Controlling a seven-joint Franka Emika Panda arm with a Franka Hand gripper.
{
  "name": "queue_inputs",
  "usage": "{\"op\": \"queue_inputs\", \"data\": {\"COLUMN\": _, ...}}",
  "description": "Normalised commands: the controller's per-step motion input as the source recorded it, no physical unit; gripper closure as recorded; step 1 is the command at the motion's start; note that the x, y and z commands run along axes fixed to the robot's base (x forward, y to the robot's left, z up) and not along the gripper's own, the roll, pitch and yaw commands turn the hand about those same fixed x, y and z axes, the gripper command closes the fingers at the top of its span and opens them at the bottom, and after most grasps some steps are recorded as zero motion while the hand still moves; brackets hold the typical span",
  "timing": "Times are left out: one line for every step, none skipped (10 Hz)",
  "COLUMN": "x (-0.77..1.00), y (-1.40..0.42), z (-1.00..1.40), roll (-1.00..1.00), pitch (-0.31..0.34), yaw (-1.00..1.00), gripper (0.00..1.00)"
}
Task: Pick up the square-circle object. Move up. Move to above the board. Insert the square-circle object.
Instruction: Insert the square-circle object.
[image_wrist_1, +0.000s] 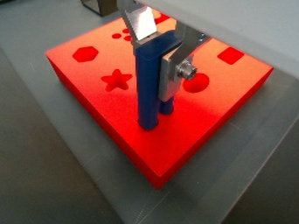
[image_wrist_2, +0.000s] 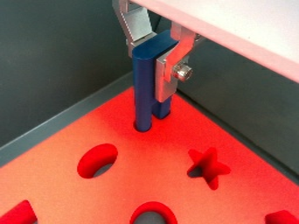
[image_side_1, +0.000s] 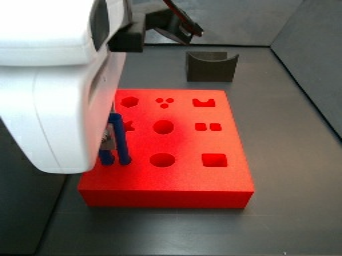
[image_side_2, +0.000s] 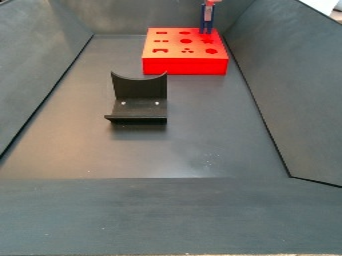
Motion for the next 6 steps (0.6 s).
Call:
{"op": "queue_inputs", "data": {"x": 0.17, "y": 0.01, "z": -0.69, "roll": 0.0, "pitch": -0.173, "yaw": -0.07, "gripper": 1.0}}
{"op": "queue_inputs", "data": {"x": 0.08, "y": 0.02, "z": -0.59, "roll": 0.0, "pitch": -0.156, "yaw": -0.04, "gripper": 1.0}}
{"op": "queue_inputs", "data": {"x": 0.0, "y": 0.0, "z": -0.45, "roll": 0.02, "pitch": -0.18, "yaw": 0.0, "gripper": 1.0}}
{"op": "queue_inputs", "data": {"x": 0.0, "y": 0.0, "z": -0.25, "roll": 0.04, "pitch": -0.213, "yaw": 0.0, "gripper": 1.0}}
{"op": "queue_inputs", "data": {"x": 0.0, "y": 0.0, "z": -0.17, "roll": 0.01, "pitch": -0.161, "yaw": 0.0, "gripper": 1.0}}
{"op": "queue_inputs", "data": {"x": 0.0, "y": 0.0, "z": 0.0, "roll": 0.0, "pitch": -0.027, "yaw": 0.0, "gripper": 1.0}}
